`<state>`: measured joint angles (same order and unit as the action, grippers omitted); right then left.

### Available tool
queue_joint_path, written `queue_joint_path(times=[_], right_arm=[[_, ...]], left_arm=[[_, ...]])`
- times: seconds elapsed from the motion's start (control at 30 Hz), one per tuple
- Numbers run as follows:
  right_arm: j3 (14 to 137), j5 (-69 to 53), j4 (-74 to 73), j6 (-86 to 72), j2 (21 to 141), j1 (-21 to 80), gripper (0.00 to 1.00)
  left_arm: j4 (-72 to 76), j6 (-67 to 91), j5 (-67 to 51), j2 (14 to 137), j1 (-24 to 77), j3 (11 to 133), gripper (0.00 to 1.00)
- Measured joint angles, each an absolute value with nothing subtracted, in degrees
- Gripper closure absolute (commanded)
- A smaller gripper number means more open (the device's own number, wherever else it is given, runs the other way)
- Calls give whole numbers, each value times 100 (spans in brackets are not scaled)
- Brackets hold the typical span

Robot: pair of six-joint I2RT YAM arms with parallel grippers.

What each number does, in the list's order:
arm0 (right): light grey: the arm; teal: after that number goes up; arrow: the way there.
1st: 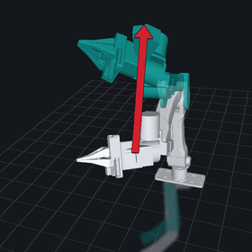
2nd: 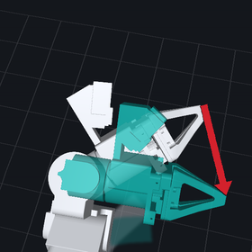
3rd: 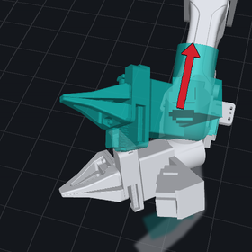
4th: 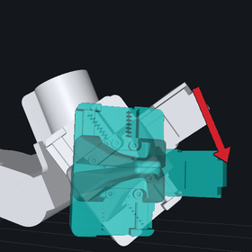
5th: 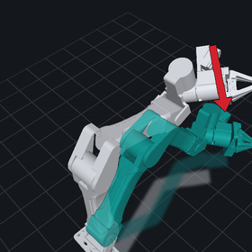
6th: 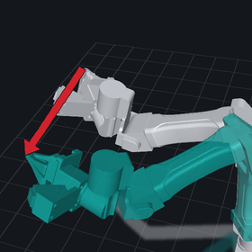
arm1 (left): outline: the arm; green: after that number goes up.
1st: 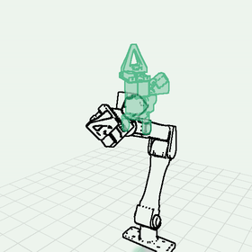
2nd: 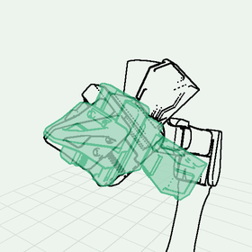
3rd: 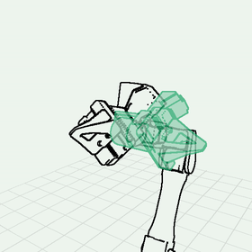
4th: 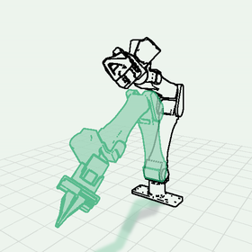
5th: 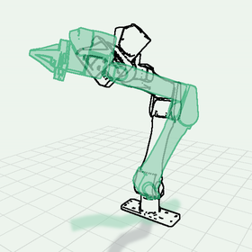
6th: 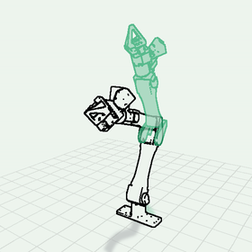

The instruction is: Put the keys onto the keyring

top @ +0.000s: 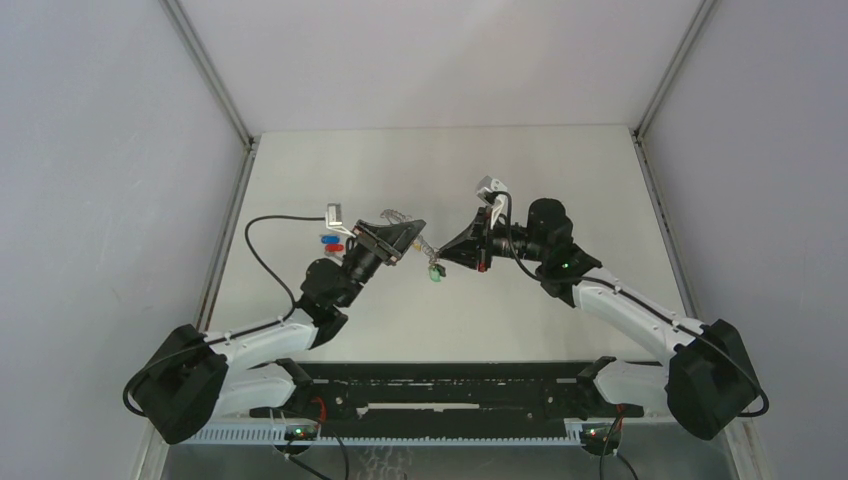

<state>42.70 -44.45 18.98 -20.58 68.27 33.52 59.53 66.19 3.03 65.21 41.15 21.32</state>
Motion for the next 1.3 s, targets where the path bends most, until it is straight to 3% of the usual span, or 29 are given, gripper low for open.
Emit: queue_joint_path(times=[0.53, 0.83, 1.07, 1.3], right_arm=[[4370, -4403, 1798, -2073, 6936, 3352, 93], [4456, -4338, 1632, -2047, 7008, 3350, 100], [4456, -3979, 1540, -1789, 6908, 3358, 100], [4456, -3627, 1540, -1291, 6626, 3395, 100]], left_arm=[[5924, 6462, 392, 6519, 4152, 2132, 100], [5854, 6337, 445, 6440, 4152, 2132, 99], [5782, 6392, 480, 6375, 4178, 2132, 72], [5830, 6449, 497, 6287, 4189, 2078, 53]])
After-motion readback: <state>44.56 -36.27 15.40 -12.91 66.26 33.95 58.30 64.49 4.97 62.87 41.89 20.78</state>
